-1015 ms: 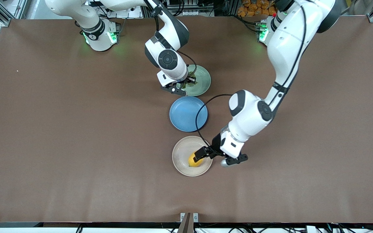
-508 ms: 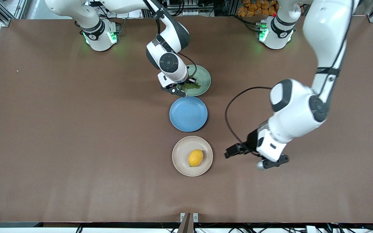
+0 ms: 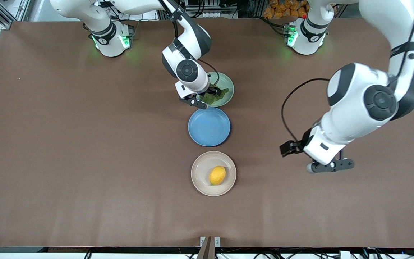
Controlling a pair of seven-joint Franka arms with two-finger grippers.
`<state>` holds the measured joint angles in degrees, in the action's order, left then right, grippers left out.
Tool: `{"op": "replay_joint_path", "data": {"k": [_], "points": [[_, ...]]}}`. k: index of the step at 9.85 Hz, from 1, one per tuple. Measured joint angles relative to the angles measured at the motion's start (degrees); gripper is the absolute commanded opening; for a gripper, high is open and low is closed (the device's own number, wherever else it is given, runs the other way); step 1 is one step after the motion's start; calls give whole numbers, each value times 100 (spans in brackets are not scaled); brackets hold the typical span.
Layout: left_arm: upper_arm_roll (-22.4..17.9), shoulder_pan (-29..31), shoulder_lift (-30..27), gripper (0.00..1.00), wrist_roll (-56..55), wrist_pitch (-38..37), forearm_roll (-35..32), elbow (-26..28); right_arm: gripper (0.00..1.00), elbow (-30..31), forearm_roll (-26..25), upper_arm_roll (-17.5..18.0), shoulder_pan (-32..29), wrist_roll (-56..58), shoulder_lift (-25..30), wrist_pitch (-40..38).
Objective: Place lemon and lettuce in plates
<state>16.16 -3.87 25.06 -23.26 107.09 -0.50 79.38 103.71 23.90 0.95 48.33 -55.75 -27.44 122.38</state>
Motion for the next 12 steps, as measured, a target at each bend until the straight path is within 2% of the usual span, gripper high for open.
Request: {"op": "replay_joint_path", "data": {"k": [2,6,8,10,12], "points": [[-4,300,-361,100,333,-641,-1,75,100,-476,-54,-85,-290,487,44,-608],[-4,501,-1309,100,357,-990,-6,741,100,-1377,-169,-143,-1580,1932,92,-1877],[-6,579,-1602,100,354,-1059,-6,861,100,-1801,-527,-150,-2228,2373,133,-2305],[-13,664,-1687,100,351,-1057,-7,863,100,-2130,-1008,-158,-2848,2907,192,-2416],[-27,779,-1739,100,479,-1056,-69,859,100,-2394,-1198,-161,-3457,3496,356,-2658]]}}
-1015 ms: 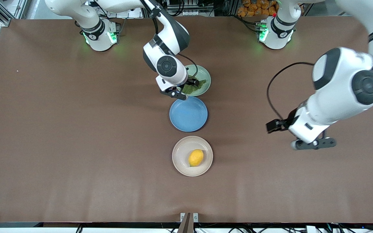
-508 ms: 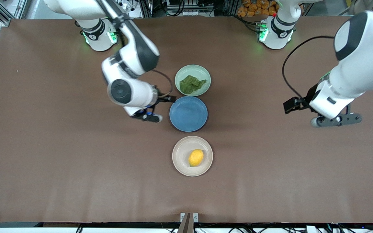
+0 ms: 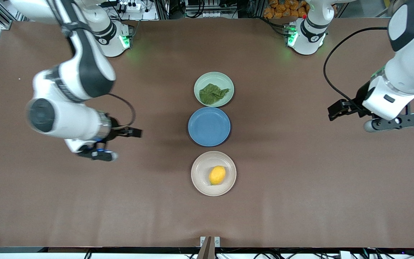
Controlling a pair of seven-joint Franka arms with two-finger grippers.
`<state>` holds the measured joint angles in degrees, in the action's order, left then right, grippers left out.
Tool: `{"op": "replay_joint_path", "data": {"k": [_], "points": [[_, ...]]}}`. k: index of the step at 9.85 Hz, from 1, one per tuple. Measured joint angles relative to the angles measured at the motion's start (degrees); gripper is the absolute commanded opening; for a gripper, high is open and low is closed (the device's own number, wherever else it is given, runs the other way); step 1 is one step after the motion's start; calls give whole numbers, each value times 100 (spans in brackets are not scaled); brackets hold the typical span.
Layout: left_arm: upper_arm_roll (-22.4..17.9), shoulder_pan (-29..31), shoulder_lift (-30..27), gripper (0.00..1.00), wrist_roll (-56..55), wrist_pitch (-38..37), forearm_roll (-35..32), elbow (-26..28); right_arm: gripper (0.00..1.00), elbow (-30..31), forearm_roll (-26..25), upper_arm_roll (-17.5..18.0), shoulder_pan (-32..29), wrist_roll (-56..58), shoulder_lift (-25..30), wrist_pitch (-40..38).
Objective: Place lemon and lettuce in plates
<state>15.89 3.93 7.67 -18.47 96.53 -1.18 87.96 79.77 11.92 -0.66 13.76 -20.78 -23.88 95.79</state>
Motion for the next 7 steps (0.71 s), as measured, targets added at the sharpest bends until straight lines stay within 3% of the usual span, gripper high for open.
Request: {"op": "replay_joint_path", "data": {"k": [3,7], "points": [[1,12,-123,100,380,-115,-398,-146,100,-413,-694,2,-456,324,267,-449],[20,12,-179,100,399,-254,-407,-243,100,-567,-788,14,-538,323,1002,-996]]}}
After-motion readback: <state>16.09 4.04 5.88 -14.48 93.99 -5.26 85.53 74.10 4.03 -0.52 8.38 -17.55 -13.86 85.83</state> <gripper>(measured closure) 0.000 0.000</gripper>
